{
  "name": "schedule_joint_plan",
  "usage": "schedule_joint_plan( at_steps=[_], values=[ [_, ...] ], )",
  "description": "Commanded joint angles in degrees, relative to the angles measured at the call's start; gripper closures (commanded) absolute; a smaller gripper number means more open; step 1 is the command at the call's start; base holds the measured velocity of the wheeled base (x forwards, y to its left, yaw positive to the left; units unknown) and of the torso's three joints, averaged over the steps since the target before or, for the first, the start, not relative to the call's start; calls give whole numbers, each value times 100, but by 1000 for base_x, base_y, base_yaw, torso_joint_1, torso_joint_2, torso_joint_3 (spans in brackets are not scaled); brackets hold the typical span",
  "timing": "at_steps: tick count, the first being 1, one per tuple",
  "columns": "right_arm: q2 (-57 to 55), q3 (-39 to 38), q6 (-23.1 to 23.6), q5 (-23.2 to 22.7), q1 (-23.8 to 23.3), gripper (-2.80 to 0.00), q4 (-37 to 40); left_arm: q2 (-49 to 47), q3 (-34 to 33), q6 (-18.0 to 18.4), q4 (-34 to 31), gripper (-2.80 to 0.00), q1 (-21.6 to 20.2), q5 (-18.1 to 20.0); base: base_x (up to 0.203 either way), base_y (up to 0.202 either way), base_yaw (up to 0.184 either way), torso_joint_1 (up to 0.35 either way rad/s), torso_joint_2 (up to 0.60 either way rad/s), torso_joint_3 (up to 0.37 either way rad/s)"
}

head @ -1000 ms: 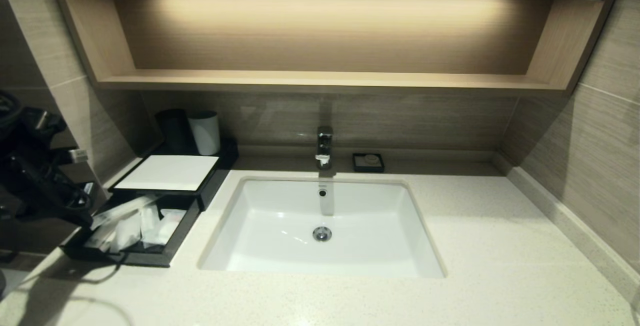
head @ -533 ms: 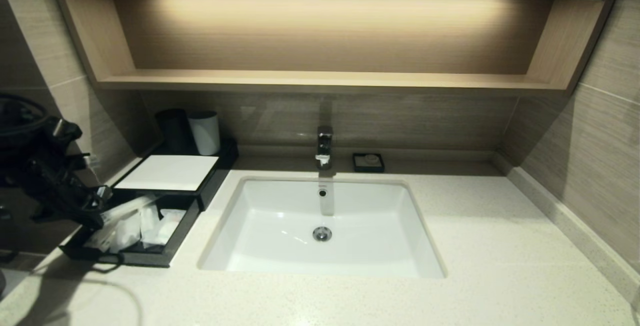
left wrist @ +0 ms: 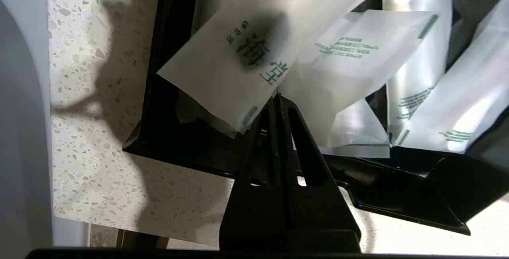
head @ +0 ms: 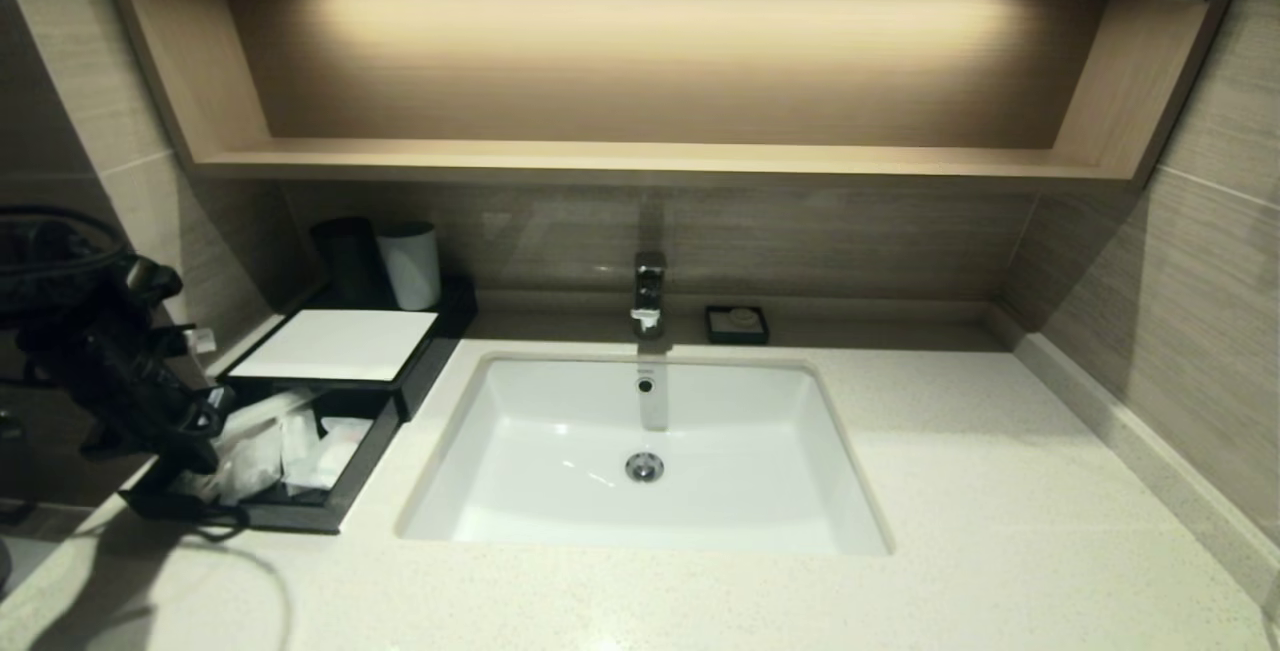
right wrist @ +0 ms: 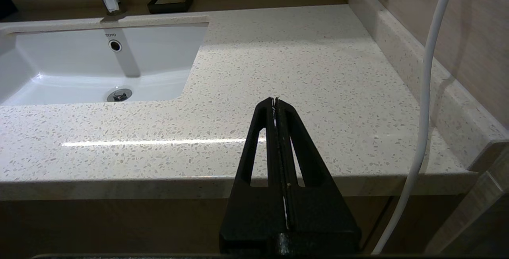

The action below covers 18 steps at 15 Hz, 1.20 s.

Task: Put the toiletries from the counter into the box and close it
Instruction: Close the drawer

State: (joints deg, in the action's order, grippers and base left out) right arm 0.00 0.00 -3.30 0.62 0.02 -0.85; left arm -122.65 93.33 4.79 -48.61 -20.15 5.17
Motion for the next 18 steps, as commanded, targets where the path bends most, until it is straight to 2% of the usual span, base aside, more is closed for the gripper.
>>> schedule_joint_plan(
  at_steps=[1,6,10,14,16,18],
  values=[
    [-9,0,-4,-1,-2,0,-3,-154,18,0,-13,0,20,2,0,0,0,0,0,0],
    [-9,0,-4,-1,6,0,-3,-268,36,-22,75,0,159,120,0,0,0,0,0,0],
    [-9,0,-4,-1,6,0,-3,-321,54,29,188,0,278,714,0,0,0,0,0,0],
    [-9,0,-4,-1,-2,0,-3,-324,103,72,150,0,421,1011,0,0,0,0,0,0],
    [-9,0,-4,-1,6,0,-3,-292,106,175,91,0,458,1482,0,0,0,0,0,0],
    [-9,0,-4,-1,-2,0,-3,-283,89,198,-17,0,574,1589,0,0,0,0,0,0]
  ],
)
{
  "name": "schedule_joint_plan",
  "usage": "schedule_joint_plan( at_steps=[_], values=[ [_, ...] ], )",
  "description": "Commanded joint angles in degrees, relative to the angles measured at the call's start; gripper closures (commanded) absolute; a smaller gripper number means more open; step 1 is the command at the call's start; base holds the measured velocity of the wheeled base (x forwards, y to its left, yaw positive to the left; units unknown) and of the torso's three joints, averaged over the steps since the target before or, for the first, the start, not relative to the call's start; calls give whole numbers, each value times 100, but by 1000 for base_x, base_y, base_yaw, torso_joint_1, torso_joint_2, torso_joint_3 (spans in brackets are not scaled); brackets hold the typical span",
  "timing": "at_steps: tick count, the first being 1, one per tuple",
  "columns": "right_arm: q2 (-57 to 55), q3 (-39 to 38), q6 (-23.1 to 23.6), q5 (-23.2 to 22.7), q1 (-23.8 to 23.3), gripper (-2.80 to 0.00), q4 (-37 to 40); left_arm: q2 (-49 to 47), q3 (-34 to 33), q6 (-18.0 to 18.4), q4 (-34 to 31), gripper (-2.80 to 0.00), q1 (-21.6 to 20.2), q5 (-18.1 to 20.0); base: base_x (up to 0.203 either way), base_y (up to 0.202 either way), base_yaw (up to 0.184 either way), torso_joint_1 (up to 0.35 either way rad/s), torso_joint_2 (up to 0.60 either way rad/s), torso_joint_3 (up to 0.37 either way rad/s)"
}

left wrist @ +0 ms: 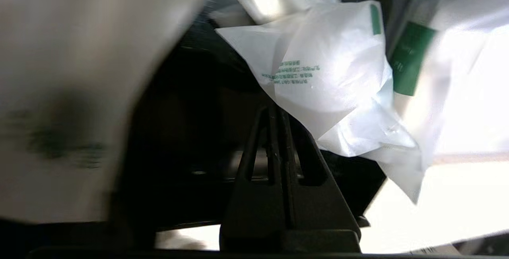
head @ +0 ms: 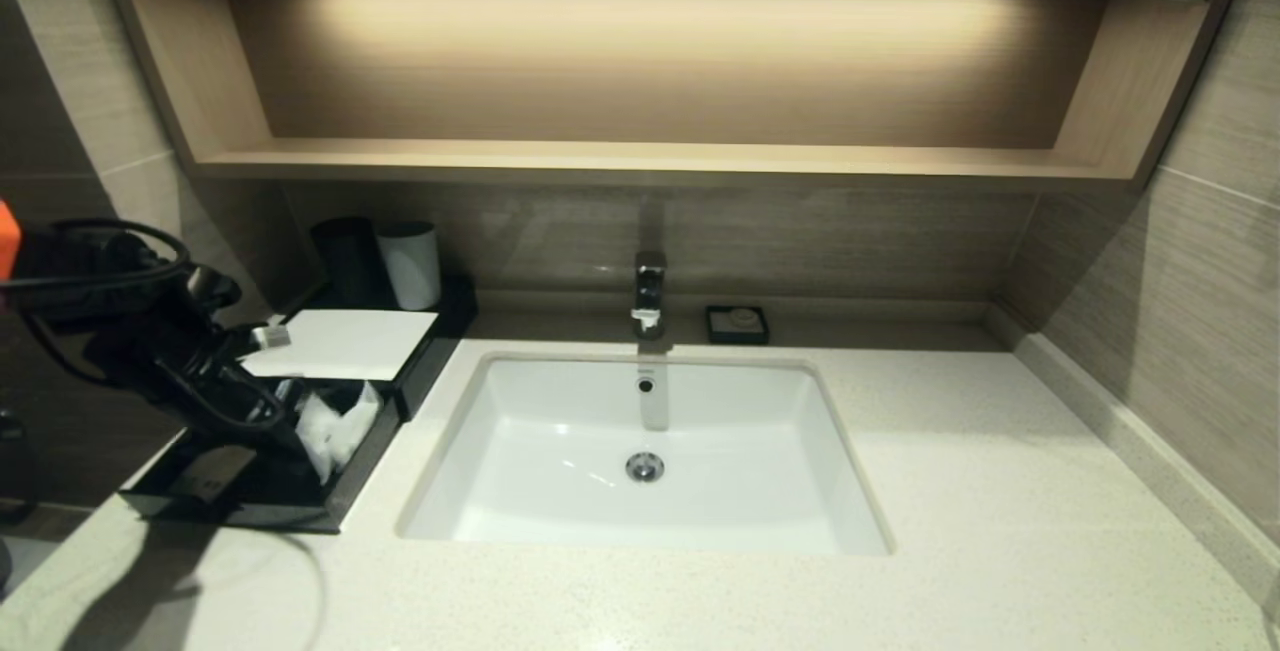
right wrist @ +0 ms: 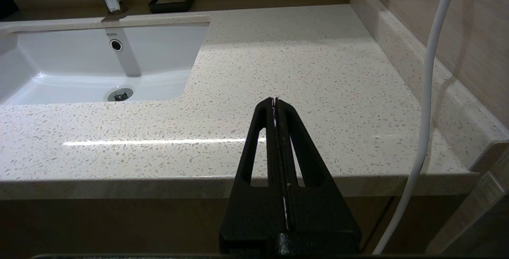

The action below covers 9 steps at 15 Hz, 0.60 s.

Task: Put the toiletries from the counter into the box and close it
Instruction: Close the drawer

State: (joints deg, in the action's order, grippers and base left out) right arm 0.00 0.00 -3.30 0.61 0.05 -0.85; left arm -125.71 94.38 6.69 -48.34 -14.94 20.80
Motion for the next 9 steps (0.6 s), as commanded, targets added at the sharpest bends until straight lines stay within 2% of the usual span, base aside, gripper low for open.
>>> schedule_joint_plan(
  at_steps=[1,3,7,9],
  values=[
    [-9,0,-4,1,-3,0,-3,43,-7,11,-44,0,53,10,0,0,0,0,0,0],
    [-9,0,-4,1,3,0,-3,152,15,33,-47,0,-69,-142,0,0,0,0,0,0],
    [-9,3,-4,1,-2,0,-3,402,80,17,119,0,-386,-1036,0,0,0,0,0,0],
    [-9,0,-4,1,4,0,-3,493,113,7,266,0,-413,-1158,0,0,0,0,0,0]
  ],
)
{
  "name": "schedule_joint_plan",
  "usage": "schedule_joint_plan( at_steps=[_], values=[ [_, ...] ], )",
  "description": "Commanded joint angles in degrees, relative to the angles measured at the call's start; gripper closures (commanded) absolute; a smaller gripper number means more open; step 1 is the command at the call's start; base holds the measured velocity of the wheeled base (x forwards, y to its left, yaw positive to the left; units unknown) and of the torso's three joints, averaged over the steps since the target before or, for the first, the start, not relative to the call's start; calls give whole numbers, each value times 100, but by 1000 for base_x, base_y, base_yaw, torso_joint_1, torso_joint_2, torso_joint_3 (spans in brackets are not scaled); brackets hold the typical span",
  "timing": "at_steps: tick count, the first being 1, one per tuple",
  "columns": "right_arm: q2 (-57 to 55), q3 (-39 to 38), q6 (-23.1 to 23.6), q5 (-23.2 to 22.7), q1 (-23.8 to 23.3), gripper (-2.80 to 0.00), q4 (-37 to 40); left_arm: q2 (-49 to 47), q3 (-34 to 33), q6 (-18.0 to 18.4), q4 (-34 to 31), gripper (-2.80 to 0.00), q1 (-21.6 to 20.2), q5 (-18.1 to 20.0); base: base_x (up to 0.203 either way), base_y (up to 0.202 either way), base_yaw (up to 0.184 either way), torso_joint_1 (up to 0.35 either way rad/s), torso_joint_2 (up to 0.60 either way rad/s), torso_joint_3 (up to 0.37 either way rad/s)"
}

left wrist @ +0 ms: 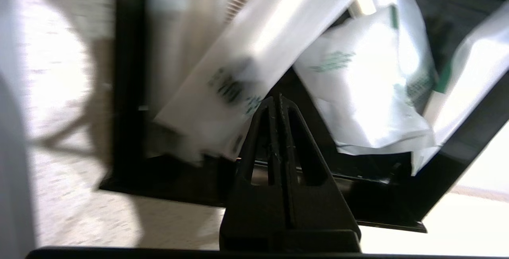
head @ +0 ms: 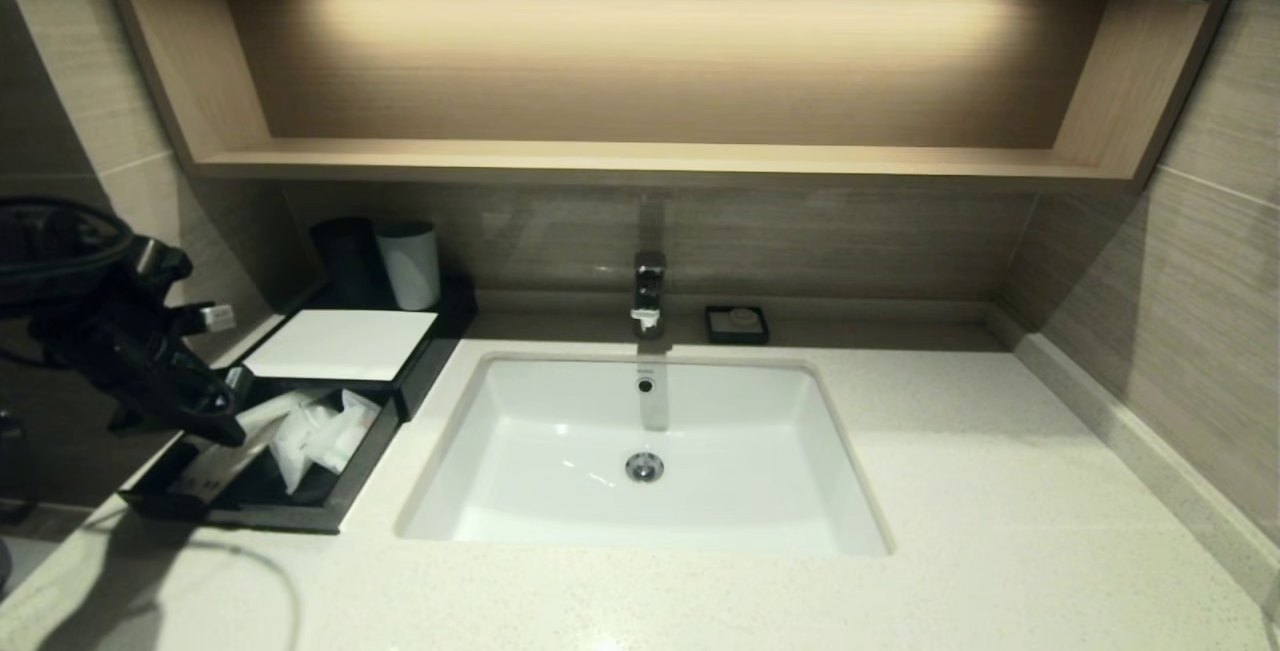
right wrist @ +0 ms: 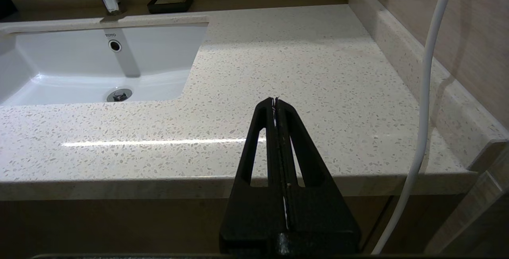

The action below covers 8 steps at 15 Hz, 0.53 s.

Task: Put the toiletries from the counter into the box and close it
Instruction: Close the drawer

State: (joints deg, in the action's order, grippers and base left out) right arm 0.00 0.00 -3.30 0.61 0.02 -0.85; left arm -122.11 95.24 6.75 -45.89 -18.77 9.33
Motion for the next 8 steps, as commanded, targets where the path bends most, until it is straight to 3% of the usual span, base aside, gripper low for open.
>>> schedule_joint_plan(
  at_steps=[1,8],
  values=[
    [-9,0,-4,0,6,0,-3,126,47,1,57,0,-30,-1,0,0,0,0,0,0],
    [-9,0,-4,0,-2,0,-3,-8,232,-25,473,0,-13,281,0,0,0,0,0,0]
  ],
)
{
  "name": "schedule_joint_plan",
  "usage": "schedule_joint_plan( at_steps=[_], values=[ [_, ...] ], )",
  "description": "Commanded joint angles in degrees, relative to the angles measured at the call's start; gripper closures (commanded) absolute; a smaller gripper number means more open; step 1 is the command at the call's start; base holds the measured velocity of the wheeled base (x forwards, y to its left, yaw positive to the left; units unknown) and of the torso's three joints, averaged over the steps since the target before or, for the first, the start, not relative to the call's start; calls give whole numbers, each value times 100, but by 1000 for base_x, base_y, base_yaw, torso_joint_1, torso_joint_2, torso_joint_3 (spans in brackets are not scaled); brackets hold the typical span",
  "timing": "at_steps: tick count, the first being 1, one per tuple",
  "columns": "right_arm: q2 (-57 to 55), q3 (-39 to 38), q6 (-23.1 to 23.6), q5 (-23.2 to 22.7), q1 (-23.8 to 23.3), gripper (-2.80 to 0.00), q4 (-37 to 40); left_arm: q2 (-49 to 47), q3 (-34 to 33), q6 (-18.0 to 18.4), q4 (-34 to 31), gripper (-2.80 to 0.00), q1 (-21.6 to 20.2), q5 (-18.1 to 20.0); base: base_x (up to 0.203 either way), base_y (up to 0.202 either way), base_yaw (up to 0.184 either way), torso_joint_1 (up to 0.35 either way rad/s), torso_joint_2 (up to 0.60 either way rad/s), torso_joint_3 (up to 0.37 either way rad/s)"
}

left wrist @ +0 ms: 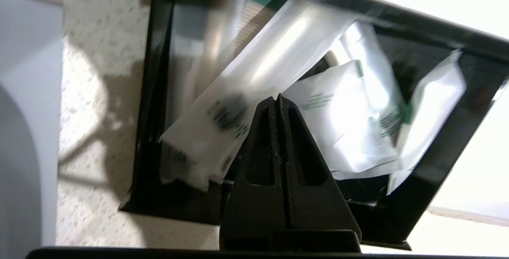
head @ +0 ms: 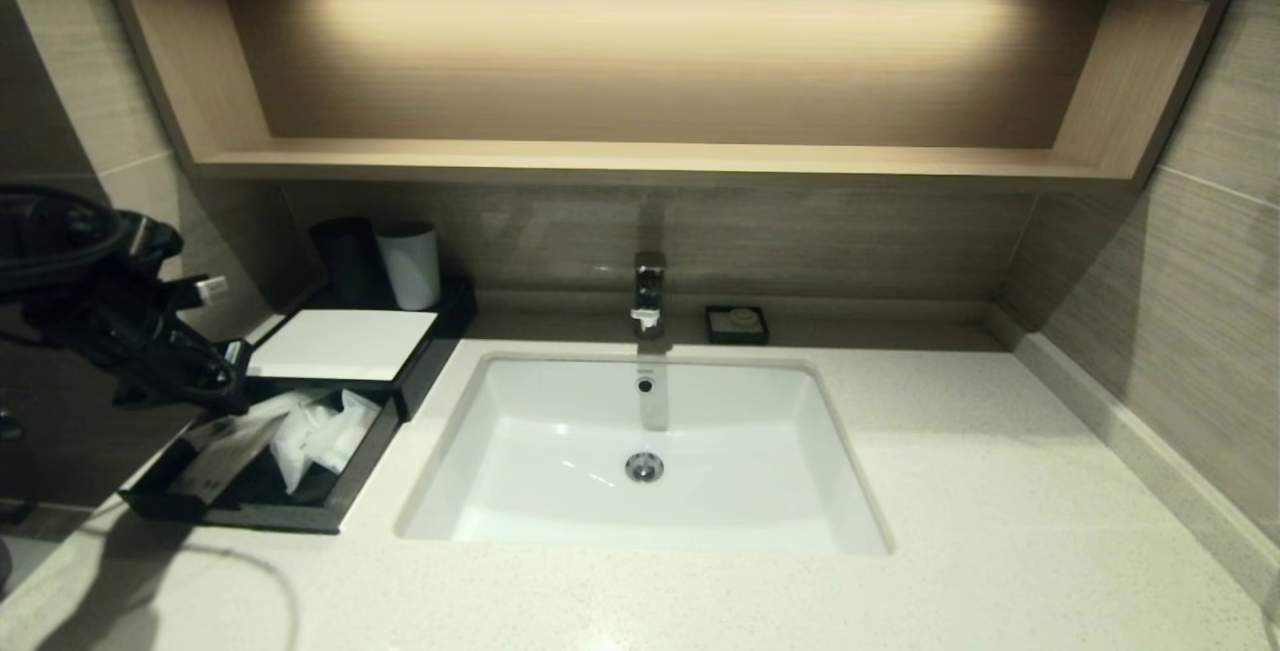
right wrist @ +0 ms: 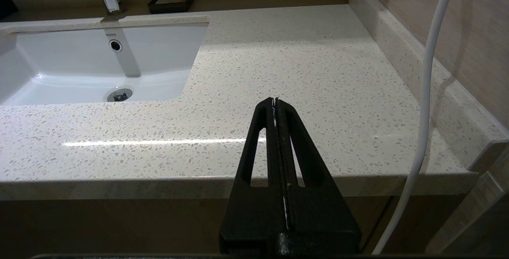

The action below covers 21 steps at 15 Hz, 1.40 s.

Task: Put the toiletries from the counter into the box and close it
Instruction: Close the drawer

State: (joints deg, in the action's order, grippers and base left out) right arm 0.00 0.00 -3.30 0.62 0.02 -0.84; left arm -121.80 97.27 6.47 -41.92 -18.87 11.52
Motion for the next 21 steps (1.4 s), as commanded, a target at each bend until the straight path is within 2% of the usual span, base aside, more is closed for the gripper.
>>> schedule_joint_plan(
  at_steps=[1,6,12,18,21],
  values=[
    [-9,0,-4,-1,2,0,-4,-100,106,-16,178,0,-3,73,0,0,0,0,0,0],
    [-9,0,-4,-1,1,0,-4,-569,213,-104,194,0,-11,53,0,0,0,0,0,0],
    [-9,0,-4,-1,-2,0,-4,-629,208,-94,-264,0,-73,43,0,0,0,0,0,0],
    [-9,0,-4,-1,-2,0,-4,-731,229,-91,-255,0,-82,34,0,0,0,0,0,0],
    [-9,0,-4,-1,-1,0,-4,-457,321,-129,-151,0,-79,79,0,0,0,0,0,0]
  ],
)
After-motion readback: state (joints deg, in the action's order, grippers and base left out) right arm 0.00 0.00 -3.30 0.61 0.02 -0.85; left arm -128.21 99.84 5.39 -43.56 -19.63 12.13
